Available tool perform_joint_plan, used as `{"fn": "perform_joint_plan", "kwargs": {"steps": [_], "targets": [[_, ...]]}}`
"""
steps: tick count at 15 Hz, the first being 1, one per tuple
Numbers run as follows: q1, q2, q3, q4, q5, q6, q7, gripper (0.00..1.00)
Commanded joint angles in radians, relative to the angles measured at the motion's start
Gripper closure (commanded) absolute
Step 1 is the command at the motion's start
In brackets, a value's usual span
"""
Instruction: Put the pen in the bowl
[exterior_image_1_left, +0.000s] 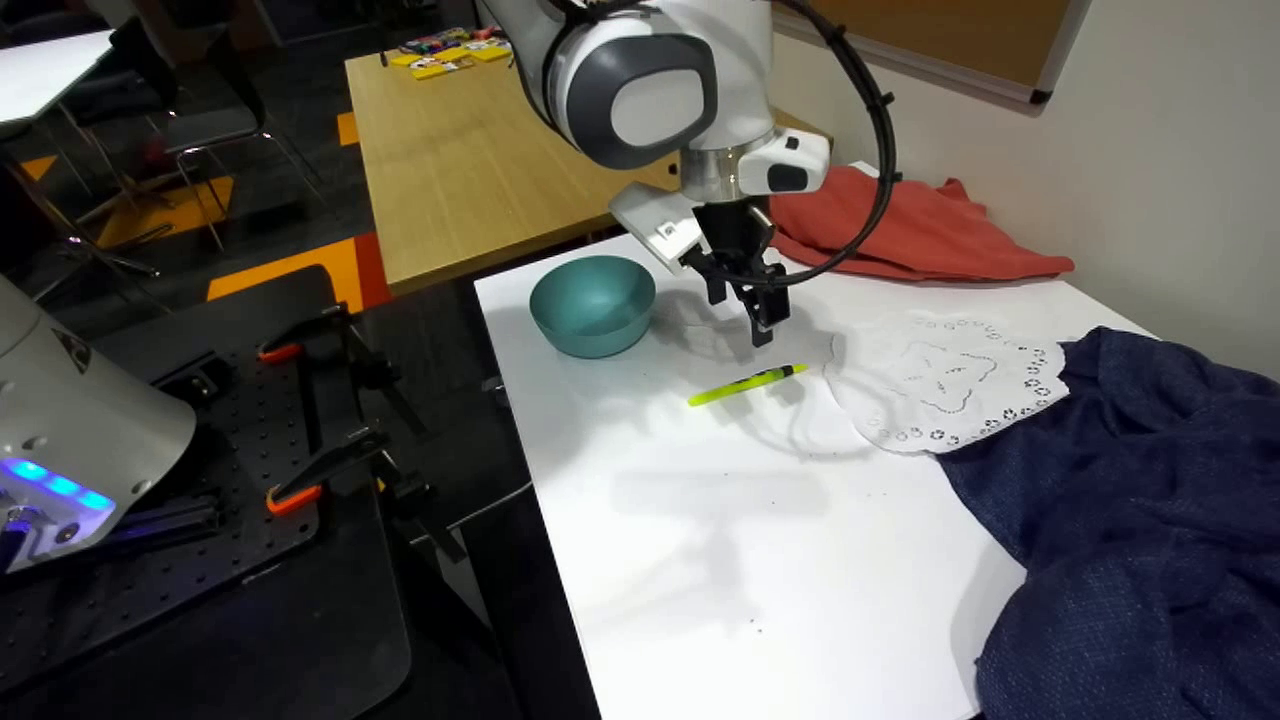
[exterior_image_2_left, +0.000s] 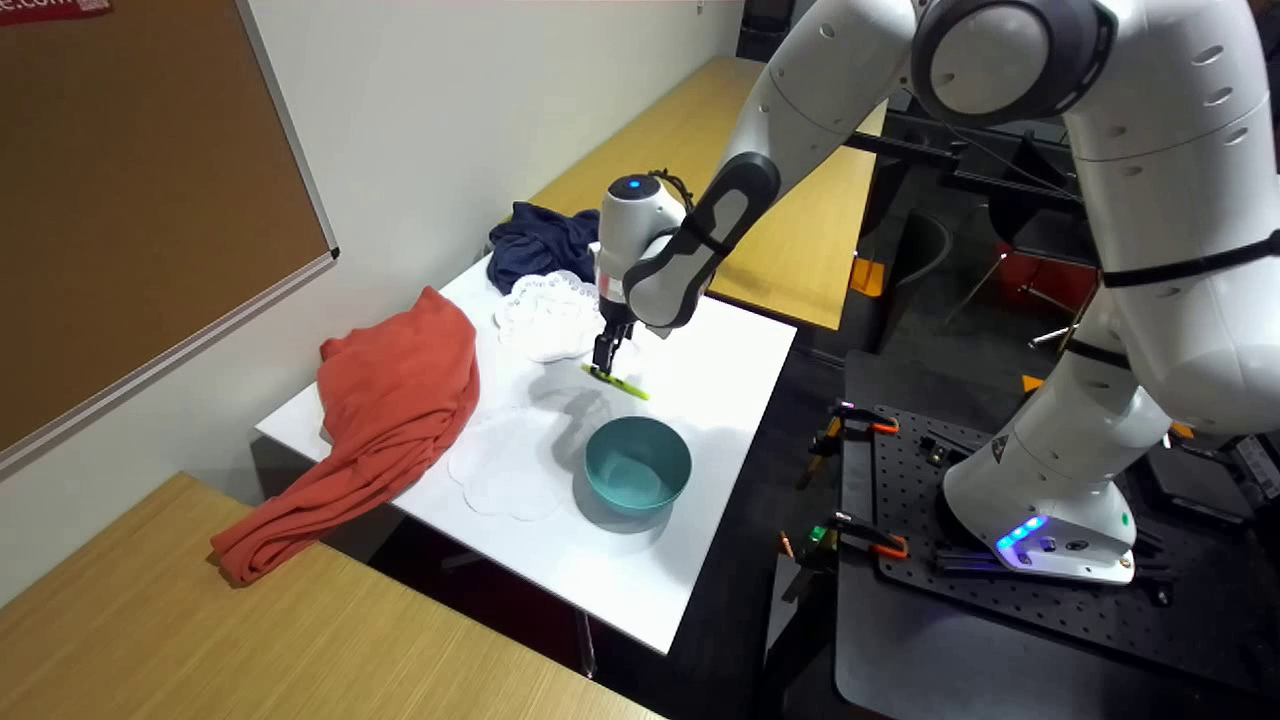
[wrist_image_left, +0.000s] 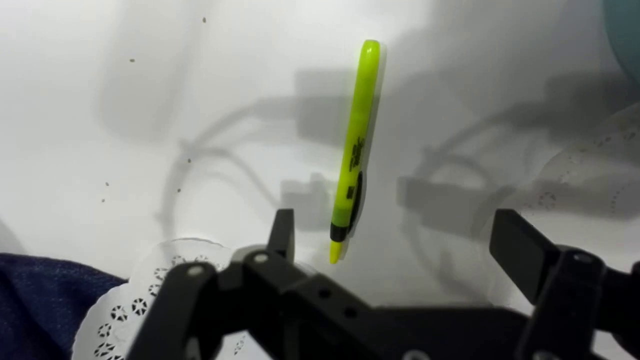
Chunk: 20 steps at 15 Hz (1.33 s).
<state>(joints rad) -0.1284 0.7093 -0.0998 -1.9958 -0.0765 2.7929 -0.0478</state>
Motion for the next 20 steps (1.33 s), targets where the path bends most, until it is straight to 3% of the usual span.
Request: {"fn": "perform_joint_plan", "kwargs": {"steps": [1,16,17,18,20], "targets": [[-0.022,0.082,0.012,0.1,0.037,-0.036,0.005,0.0],[-0.053,0.255,0.012,0.3,0.081,-0.129,0.012,0.0],[-0.054,0.263,0.012,0.308,0.082,-0.131,0.012,0.25],[-0.053,0.269,0.009,0.315,0.081,-0.13,0.014,0.26],[-0.057,0.279,0.011,0.328,0.082,-0.131,0.013,0.41]]}}
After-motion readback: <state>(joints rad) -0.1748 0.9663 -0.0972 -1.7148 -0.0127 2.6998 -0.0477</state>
